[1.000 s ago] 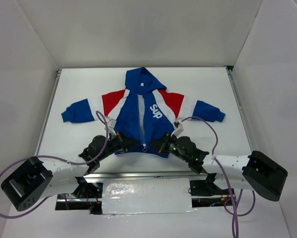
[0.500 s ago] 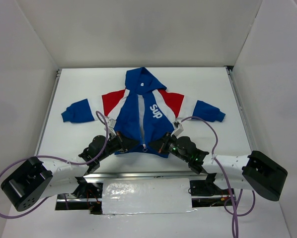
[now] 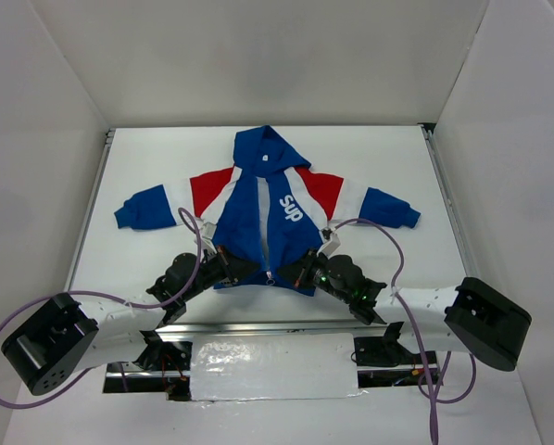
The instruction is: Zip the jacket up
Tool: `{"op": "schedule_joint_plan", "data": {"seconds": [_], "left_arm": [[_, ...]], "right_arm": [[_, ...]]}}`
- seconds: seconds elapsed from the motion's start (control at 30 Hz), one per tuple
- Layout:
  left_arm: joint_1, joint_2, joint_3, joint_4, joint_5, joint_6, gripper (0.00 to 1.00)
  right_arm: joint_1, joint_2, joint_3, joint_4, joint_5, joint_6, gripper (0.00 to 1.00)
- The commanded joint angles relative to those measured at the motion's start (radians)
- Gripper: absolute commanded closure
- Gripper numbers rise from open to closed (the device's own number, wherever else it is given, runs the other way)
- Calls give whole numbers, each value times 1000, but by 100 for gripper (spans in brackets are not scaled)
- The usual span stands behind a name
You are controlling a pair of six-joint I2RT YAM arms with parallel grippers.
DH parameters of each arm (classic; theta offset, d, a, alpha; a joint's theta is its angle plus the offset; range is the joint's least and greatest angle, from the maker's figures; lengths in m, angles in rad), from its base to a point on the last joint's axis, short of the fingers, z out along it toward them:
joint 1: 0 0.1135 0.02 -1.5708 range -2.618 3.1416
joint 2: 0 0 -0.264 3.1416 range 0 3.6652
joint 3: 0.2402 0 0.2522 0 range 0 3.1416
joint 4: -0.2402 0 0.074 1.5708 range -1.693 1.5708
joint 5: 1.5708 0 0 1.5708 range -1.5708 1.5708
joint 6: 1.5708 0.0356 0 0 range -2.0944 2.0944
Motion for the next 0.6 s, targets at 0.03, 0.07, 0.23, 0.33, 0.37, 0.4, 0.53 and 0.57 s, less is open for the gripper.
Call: {"op": "schedule_joint_plan", "data": {"seconds": [0.03, 0.07, 0.23, 0.33, 0.37, 0.4, 0.53, 0.57], "left_arm": [[1, -3, 18, 53, 5, 3, 100], [1, -2, 17, 55, 5, 1, 100], [1, -12, 23, 29, -12, 3, 100], [1, -23, 31, 1, -21, 1, 100], [1, -25, 32, -2, -26, -2, 100], [1, -25, 32, -2, -26, -3, 100], [1, -12, 32, 10, -24, -19, 100], [1, -12, 31, 13, -23, -22, 100]], "right_arm": [[-1, 8, 44, 74, 6, -19, 100], [0, 5, 45, 74, 5, -21, 100], [-1, -7, 41, 74, 9, -24, 100], [0, -15, 30, 85, 14, -18, 100], [-1, -15, 28, 91, 14, -18, 100], [-1, -13, 28, 91, 14, -18, 100], [-1, -2, 21, 119, 3, -6, 100], [0, 1, 19, 122, 2, -6, 100]]}}
